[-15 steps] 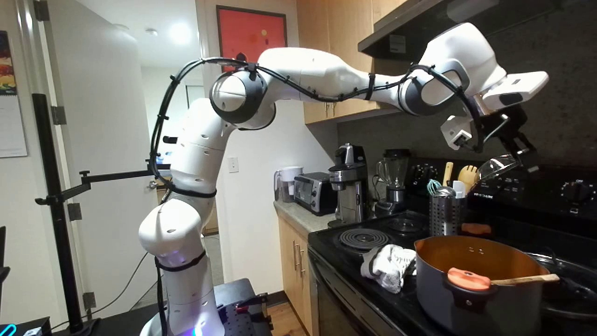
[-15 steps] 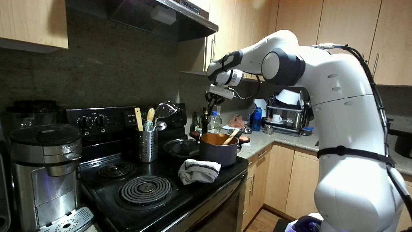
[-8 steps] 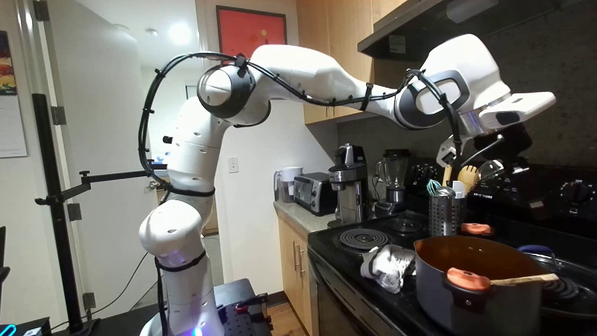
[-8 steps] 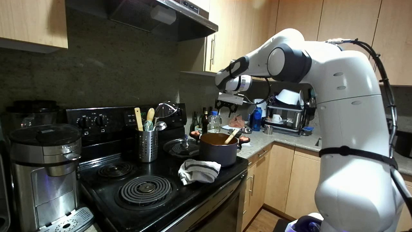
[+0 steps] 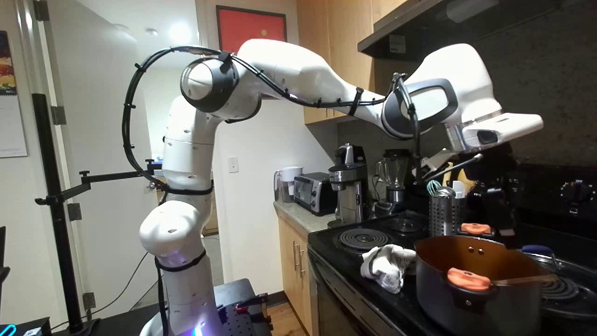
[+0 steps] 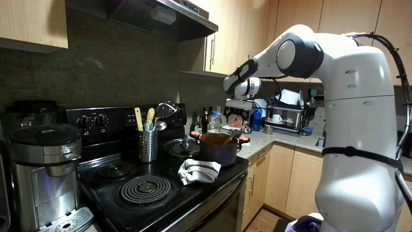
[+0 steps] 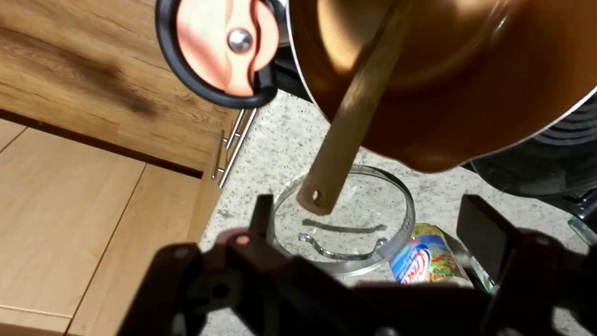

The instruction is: Place the wooden spoon in the utensil holder

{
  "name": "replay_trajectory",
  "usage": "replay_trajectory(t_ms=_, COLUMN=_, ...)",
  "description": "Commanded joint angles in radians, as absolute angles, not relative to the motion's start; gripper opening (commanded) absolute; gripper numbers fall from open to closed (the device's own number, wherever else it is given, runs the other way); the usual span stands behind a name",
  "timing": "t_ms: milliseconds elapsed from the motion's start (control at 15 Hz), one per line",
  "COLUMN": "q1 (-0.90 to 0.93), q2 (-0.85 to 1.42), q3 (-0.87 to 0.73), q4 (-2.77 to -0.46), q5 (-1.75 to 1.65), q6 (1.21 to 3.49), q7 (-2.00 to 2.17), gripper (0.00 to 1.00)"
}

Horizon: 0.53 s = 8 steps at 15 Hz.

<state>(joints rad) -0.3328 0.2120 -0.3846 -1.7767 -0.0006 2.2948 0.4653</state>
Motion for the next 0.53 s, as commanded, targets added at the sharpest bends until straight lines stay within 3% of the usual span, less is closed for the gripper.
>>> replay_trajectory(t_ms=0, q1=-0.334, q2=0.207, q3=-0.386, q4=-1.826, q5=0.013, q6=2.287, q7=0.506, gripper=1.00)
replay_trajectory(t_ms=467, q1=-0.349, q2=0.258, q3=-0.387, q4=-1.832, q5=0.055, q6=2.309, q7=0.491, gripper=1.00)
